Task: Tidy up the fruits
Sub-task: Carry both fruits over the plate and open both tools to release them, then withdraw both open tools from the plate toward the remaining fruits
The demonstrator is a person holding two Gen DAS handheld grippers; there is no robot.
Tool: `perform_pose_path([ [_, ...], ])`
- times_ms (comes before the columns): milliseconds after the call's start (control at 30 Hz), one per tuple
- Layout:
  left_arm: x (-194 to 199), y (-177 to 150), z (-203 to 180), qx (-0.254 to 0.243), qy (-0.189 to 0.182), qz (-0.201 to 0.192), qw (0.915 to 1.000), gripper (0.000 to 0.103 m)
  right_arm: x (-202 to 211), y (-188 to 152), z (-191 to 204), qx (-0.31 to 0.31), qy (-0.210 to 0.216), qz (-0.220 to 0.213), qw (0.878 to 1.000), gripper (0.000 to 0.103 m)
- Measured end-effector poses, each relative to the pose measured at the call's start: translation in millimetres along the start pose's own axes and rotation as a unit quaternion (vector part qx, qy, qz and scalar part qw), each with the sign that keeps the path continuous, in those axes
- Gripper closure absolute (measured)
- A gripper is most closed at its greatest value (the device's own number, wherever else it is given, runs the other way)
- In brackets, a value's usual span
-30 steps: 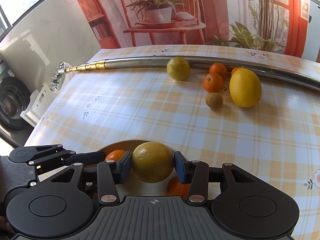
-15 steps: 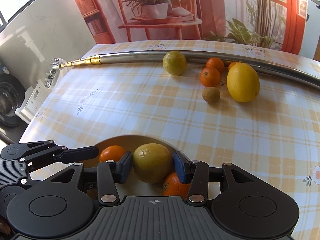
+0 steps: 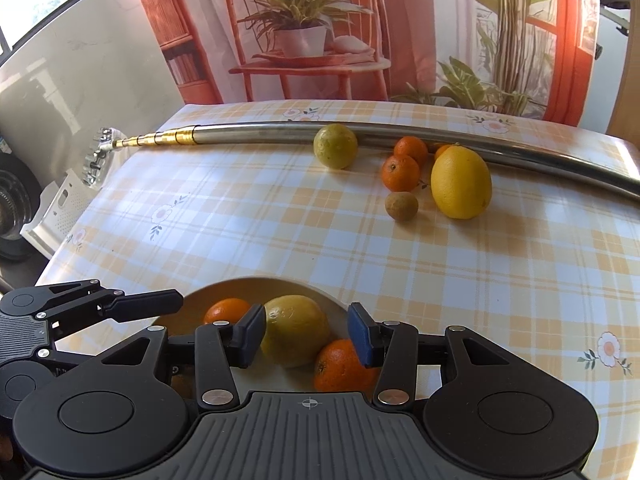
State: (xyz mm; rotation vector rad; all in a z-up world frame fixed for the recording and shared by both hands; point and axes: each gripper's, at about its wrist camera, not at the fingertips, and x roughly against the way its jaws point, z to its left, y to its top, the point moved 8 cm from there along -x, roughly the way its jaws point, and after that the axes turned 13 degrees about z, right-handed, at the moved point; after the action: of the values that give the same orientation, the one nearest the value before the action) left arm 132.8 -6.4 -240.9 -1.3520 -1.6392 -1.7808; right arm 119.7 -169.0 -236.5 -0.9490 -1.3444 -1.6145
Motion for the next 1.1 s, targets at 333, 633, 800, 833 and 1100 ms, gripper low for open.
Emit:
perform_pose_path([
  [333,28,20,3,-0.012,0.011,-0.032,0.9993,0.033,47,9,-37,-0.04,-0.025,-0.062,0.997,0.06],
  [633,62,59,20,0.001,0.039,-0.074,0.9965,0.015,84,15,-67,-0.063,-0.053,-0.12,0.989,0.06],
  [800,65,76,26,0.011,0.047,-0.075,0.996,0.013,85,18,-78,-0.076,-0.055,-0.13,0.987,0.06],
  [833,65,78,26,0.013,0.048,-0.074,0.996,0.013,84,19,-79,-0.076,-0.054,-0.13,0.987,0.06],
  [1100,52,91,26,0.018,0.031,-0.063,0.9973,0.012,73,24,-91,-0.083,-0.059,-0.129,0.986,0.06],
])
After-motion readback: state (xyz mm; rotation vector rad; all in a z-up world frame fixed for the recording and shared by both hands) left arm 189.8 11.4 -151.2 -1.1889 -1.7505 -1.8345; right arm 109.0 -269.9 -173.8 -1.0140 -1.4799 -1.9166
